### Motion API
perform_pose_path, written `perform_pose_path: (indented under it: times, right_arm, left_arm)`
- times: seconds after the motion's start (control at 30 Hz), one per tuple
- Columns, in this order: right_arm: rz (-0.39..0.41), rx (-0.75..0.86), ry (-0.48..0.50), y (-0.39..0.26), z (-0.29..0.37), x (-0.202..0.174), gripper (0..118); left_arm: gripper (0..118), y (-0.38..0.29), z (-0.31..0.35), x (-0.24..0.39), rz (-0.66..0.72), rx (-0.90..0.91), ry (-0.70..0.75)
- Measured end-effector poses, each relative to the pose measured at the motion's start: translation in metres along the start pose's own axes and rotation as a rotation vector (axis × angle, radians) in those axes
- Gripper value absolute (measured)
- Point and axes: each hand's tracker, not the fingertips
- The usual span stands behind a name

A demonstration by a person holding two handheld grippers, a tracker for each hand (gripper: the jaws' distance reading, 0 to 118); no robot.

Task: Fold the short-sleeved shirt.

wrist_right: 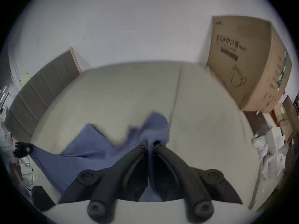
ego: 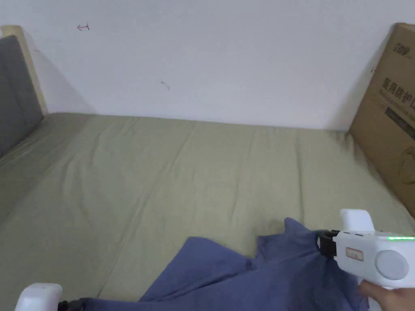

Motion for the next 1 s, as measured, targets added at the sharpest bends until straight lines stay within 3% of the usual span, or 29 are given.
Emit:
perform_pose_path:
  times: [0.1, 0.23, 0.47, 0.57, 0.73, 1.0]
  right_arm:
    - [0.070, 0.124, -0.019, 0.035, 0.070, -0.011, 3]
    - [0.103, 0.288, -0.047, 0.091, 0.152, -0.004, 3]
    - [0.097, 0.512, -0.119, 0.187, 0.252, 0.016, 3]
    - [0.094, 0.598, -0.142, 0.224, 0.276, 0.019, 3]
    - [0.043, 0.708, -0.098, 0.275, 0.304, 0.013, 3]
    - [0.007, 0.717, -0.119, 0.300, 0.283, 0.019, 3]
  left_arm:
    - [3, 0.037, 0.014, -0.003, -0.011, 0.092, -0.006]
    - [3, 0.107, 0.044, 0.000, 0.007, 0.231, -0.009]
    - [3, 0.239, 0.087, 0.025, -0.097, 0.422, 0.047]
    - [3, 0.289, 0.106, 0.038, -0.114, 0.494, 0.054]
    - [3, 0.355, 0.130, 0.054, -0.145, 0.590, 0.105]
    - [3, 0.388, 0.131, 0.068, -0.167, 0.638, 0.139]
